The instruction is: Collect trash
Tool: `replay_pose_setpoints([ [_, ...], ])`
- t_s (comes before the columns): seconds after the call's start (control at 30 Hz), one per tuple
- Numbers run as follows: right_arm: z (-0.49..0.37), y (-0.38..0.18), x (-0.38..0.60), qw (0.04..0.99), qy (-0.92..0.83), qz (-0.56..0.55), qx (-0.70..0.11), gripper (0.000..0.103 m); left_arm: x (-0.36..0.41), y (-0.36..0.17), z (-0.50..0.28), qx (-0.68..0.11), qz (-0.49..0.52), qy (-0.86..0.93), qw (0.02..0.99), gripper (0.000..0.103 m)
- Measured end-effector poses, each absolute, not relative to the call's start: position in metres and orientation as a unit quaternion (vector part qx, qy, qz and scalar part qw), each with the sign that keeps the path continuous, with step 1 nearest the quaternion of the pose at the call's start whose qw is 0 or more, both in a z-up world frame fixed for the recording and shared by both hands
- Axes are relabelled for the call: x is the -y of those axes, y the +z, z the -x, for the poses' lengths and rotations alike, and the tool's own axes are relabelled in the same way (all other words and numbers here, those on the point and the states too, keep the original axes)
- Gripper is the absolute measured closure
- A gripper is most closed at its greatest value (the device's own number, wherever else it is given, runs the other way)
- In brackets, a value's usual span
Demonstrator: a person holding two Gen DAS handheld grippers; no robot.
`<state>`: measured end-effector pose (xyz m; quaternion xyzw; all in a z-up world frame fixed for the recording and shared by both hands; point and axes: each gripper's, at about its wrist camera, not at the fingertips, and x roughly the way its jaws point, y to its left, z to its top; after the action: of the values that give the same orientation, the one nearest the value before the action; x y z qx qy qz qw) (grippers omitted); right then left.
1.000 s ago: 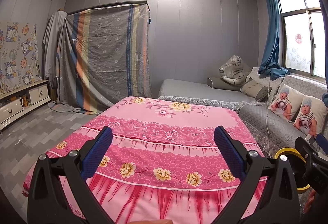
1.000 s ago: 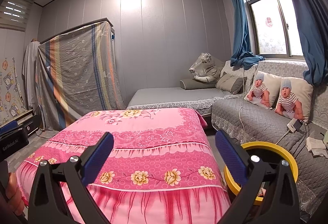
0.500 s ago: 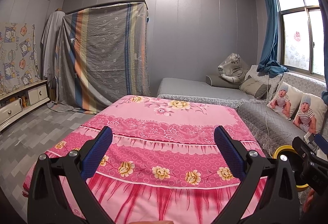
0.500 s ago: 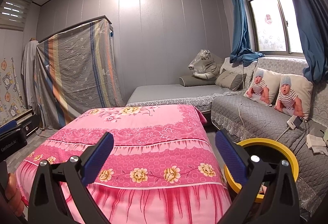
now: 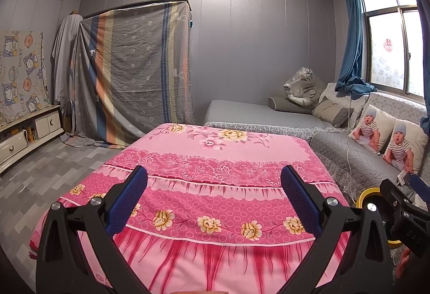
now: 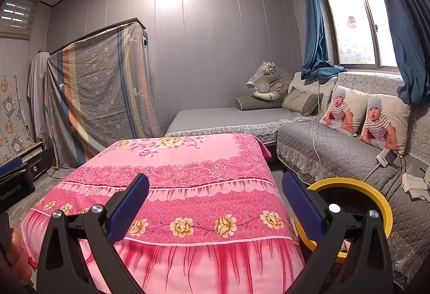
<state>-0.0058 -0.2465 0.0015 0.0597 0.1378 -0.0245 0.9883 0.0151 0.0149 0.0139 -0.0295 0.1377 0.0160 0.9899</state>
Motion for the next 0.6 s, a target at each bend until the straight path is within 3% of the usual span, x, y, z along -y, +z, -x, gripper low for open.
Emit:
replay_pose_setpoints([
  [0.6,0.0043,-0.0044,0.2456,0.987,-0.027,-0.06,-0.143,0.007,-0.0165,0.0095,-0.0185,-0.145,0.03,0.012,0.989,0.008],
])
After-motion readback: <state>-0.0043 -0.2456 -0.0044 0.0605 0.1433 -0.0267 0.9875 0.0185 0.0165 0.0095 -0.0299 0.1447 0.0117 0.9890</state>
